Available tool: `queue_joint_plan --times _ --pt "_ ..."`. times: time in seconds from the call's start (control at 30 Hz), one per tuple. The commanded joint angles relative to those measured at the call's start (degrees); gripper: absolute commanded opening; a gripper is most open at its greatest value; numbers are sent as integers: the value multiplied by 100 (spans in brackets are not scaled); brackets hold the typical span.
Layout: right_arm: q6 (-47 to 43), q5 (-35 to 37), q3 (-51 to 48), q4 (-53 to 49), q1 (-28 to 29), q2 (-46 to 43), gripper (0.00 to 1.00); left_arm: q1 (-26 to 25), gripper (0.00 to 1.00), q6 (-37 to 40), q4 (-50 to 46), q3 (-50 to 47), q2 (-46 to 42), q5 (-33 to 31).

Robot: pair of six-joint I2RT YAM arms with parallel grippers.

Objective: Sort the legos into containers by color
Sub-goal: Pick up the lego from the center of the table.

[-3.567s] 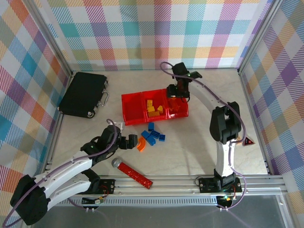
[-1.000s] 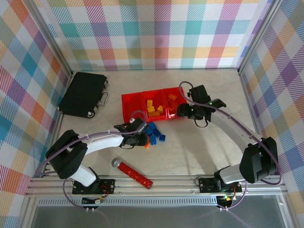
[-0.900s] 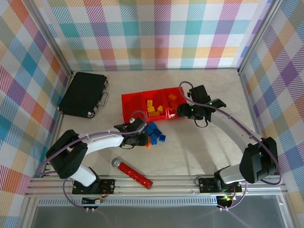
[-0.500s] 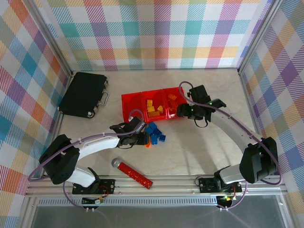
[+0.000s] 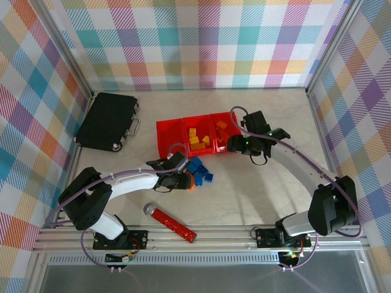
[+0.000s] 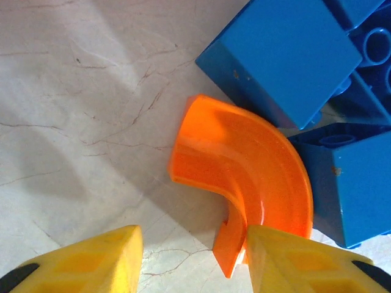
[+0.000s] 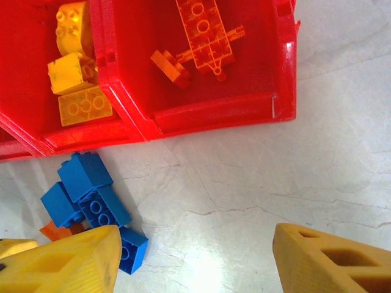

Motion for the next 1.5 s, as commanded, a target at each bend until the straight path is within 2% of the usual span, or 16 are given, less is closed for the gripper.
queue_joint_plan --times 0.0,0.4,0.53,0.83,0.93,1.03,1.13,1.47 --pt "78 -86 -95 53 -21 -81 67 -72 47 -91 -73 187 36 115" --pt "43 -40 -112 59 -21 -72 67 -216 46 -85 -110 444 457 119" --pt "40 -29 -128 57 -21 -73 67 -239 42 -82 -137 510 606 145" --pt "34 10 -148 32 -21 -108 67 -252 26 -61 -171 539 676 129" --pt "43 10 -148 35 -21 -107 67 -251 15 -69 -165 530 674 136" --pt "44 10 -144 31 -21 -95 67 -248 12 -68 -196 541 653 132" --pt "34 26 -122 -6 -21 -106 67 -268 0 -69 -352 617 545 130" --pt "4 348 -17 -69 -21 -234 67 -409 0 -73 -1307 1040 -713 -503"
